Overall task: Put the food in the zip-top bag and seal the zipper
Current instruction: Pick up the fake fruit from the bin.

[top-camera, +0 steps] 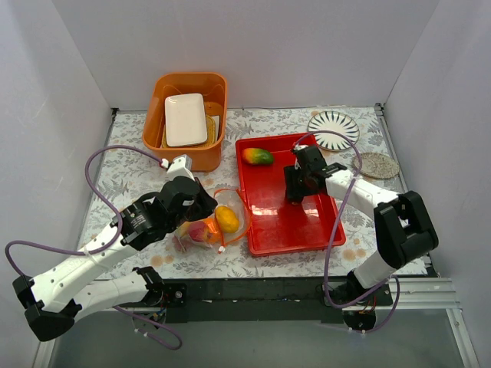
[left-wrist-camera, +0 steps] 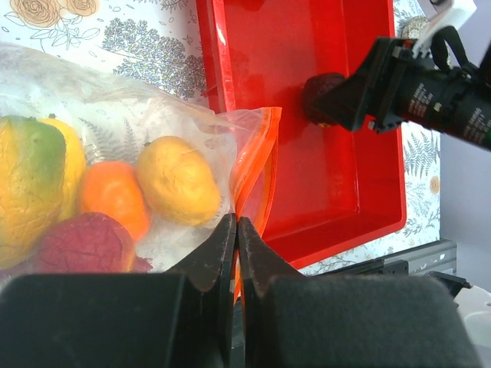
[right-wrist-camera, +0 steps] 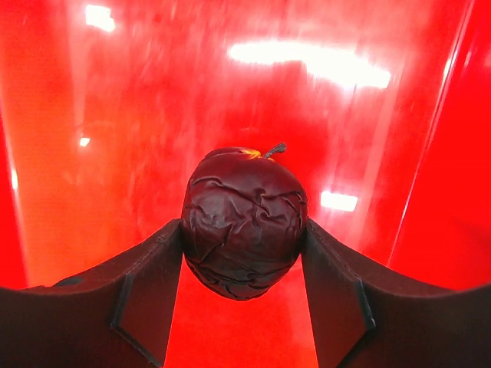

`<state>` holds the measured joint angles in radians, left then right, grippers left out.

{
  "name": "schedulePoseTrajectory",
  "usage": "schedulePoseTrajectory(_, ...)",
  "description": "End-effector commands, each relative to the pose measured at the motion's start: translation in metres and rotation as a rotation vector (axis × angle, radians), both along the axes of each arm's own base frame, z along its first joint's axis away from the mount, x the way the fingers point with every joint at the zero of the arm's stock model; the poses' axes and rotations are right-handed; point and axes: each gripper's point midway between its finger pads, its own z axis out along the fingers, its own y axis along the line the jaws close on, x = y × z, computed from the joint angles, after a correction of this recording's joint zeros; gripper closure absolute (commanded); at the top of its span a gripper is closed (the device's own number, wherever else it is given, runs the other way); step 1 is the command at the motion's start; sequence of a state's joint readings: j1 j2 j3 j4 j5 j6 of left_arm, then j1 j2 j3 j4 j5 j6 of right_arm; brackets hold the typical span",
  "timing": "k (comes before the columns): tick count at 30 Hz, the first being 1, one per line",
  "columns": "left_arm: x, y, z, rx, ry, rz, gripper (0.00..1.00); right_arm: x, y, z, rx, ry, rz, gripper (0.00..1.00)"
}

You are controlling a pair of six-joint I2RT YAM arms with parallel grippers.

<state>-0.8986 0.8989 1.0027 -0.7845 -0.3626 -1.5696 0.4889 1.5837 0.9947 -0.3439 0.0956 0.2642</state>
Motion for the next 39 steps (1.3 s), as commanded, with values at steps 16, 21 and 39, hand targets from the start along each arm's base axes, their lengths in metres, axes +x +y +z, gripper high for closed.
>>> schedulePoseTrajectory(16,0.001,-0.01,-0.001,-0.009,0.001,-0.036,1.0,-0.074,0.015,-0.002,0.135,0.095,0.067,0.28)
schedulePoseTrajectory(21,-0.001,-0.009,-0.003,0.0,0.008,-0.04,1.0,-0.08,0.021,-0.002,0.147,0.104,0.077,0.22)
schedulePoseTrajectory(39,0.002,-0.014,0.003,-0.012,-0.002,-0.051,1.0,-0.063,0.013,0.025,0.113,0.012,0.021,0.02)
